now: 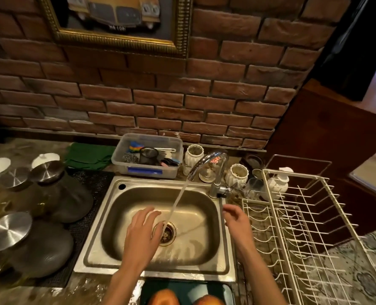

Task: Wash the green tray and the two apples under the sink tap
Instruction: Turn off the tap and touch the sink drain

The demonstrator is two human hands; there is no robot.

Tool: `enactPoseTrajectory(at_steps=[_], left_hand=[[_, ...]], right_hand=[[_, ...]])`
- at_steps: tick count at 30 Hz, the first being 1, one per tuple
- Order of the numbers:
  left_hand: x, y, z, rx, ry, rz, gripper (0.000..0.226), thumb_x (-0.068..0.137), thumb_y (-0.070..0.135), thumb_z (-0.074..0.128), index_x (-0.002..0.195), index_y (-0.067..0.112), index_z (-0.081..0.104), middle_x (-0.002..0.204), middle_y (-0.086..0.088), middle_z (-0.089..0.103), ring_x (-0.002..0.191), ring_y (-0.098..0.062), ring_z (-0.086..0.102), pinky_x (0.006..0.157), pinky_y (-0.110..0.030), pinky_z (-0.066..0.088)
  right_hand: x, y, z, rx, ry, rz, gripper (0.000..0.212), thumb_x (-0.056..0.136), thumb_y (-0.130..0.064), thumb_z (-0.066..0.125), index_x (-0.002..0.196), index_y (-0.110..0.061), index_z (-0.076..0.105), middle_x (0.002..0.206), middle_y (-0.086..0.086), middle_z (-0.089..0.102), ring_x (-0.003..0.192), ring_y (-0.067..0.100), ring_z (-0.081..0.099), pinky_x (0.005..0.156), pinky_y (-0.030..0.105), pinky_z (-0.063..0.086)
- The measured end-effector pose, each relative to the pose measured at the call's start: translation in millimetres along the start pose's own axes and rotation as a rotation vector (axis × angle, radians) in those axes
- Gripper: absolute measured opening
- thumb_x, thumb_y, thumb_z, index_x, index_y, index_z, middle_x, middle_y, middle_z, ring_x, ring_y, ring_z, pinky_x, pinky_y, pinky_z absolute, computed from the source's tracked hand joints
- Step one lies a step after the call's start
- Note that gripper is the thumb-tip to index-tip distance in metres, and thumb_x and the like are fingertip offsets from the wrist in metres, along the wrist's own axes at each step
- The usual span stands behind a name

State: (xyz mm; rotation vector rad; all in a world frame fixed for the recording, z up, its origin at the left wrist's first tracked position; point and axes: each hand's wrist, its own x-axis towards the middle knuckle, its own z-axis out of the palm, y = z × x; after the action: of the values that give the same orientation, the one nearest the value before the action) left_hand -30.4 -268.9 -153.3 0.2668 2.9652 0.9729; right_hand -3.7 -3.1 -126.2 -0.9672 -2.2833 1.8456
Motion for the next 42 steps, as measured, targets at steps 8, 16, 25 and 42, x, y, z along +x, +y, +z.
enactPoseTrajectory(at_steps=[8,16,25,42], left_hand=[[20,-35,43,0.272,-0.131,-0.002,0.063,0.094,0.072,0.019,0.147,0.058,-0.013,0.164,0.014,-0.023,0.15,-0.021,-0.02,0.12,-0.049,-0.004],[34,-63,81,0.368,-0.287,-0.102,0.078,0.085,0.079,0.002,0.15,0.044,-0.024,0.162,-0.001,-0.032,0.149,-0.031,-0.027,0.12,-0.053,-0.014],[35,-77,92,0.392,-0.366,-0.082,0.082,0.088,0.076,0.009,0.156,0.036,-0.012,0.164,-0.005,-0.025,0.151,-0.034,-0.021,0.121,-0.053,-0.013],[27,-82,100,0.422,-0.379,-0.102,0.079,0.088,0.071,0.003,0.158,0.035,-0.002,0.168,-0.006,-0.012,0.154,-0.033,-0.01,0.123,-0.051,-0.002]], right_hand=[[88,7,17,-0.037,0.087,0.106,0.039,0.096,-0.015,0.06,0.134,-0.011,0.054,0.128,0.01,0.064,0.105,0.022,0.061,0.096,0.035,0.048],[144,24,20,-0.098,0.011,0.183,0.088,0.09,-0.024,0.069,0.158,-0.03,0.012,0.166,0.004,0.014,0.147,0.03,0.031,0.121,0.056,0.027],[161,25,35,0.052,0.16,0.146,0.087,0.086,0.01,0.063,0.151,-0.022,0.016,0.156,0.014,0.026,0.129,0.028,0.053,0.111,0.042,0.045],[144,14,32,-0.016,0.043,0.13,0.087,0.095,-0.019,0.064,0.16,-0.027,0.005,0.167,0.0,0.005,0.136,0.025,0.044,0.119,0.045,0.032]])
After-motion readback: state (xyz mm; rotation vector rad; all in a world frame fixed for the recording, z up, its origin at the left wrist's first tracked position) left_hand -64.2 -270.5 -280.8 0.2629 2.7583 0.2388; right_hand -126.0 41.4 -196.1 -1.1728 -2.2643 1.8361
